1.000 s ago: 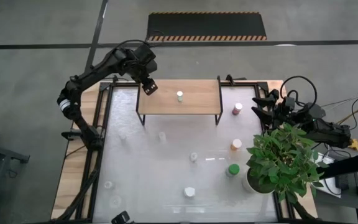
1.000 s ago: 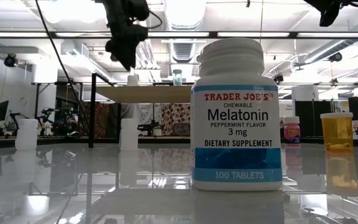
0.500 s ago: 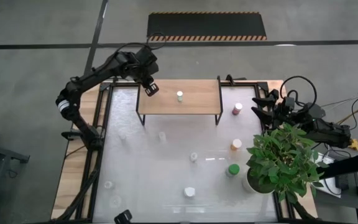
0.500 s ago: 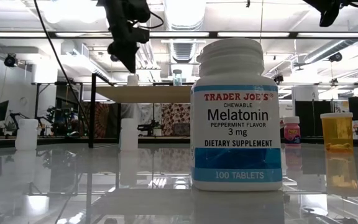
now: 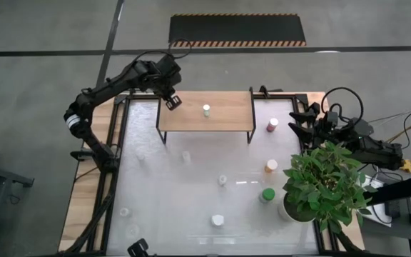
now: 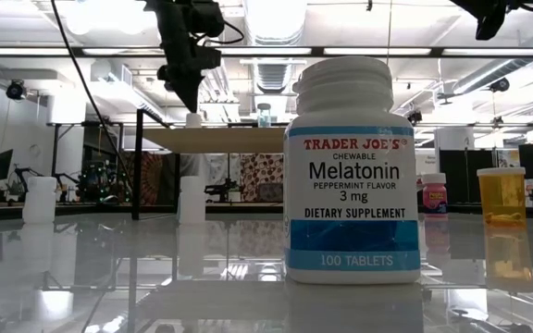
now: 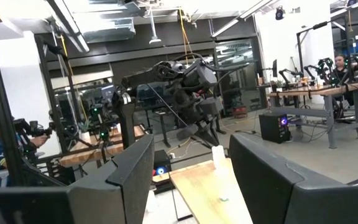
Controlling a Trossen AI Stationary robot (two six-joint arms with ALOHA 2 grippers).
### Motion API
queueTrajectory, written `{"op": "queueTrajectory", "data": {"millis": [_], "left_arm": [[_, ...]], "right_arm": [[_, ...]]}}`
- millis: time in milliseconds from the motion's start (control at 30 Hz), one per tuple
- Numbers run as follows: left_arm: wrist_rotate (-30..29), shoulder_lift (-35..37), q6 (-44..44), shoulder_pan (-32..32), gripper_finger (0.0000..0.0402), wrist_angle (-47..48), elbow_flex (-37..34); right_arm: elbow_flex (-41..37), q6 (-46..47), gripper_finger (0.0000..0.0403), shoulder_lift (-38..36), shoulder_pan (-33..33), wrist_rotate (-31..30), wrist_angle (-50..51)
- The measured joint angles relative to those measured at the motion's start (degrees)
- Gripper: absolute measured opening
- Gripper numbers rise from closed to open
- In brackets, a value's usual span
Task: Pick and place medicine bottles onto shelf by color
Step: Put the white pill bottle on the shelf
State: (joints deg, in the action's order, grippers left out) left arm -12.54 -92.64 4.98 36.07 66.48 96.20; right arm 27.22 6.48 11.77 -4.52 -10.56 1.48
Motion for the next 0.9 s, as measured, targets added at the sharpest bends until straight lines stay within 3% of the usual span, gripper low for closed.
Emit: {"op": "queueTrajectory", "data": {"millis": [233, 400, 567, 900], "left_arm": [[-0.02, 0.18, -0.12, -0.28, 0.0, 0.04, 0.51], [0.25, 2.9, -4.71, -4.05, 0.0, -0.01, 2.29], [0.33, 6.73, -10.1, -13.48, 0.0, -0.13, 1.89], [0.2, 8.35, -25.1, -38.92, 0.0, -4.57, -3.43]], "right_arm": [[0.0, 0.0, 0.0201, 0.0, 0.0, 0.0, 0.0], [0.0, -0.02, 0.0201, 0.0, -0.01, 0.01, 0.09], [0.0, -0.33, 0.0201, 0.0, -0.01, 0.01, 0.23], [0.0, -0.59, 0.0201, 0.0, 0.01, 0.01, 2.22]]}}
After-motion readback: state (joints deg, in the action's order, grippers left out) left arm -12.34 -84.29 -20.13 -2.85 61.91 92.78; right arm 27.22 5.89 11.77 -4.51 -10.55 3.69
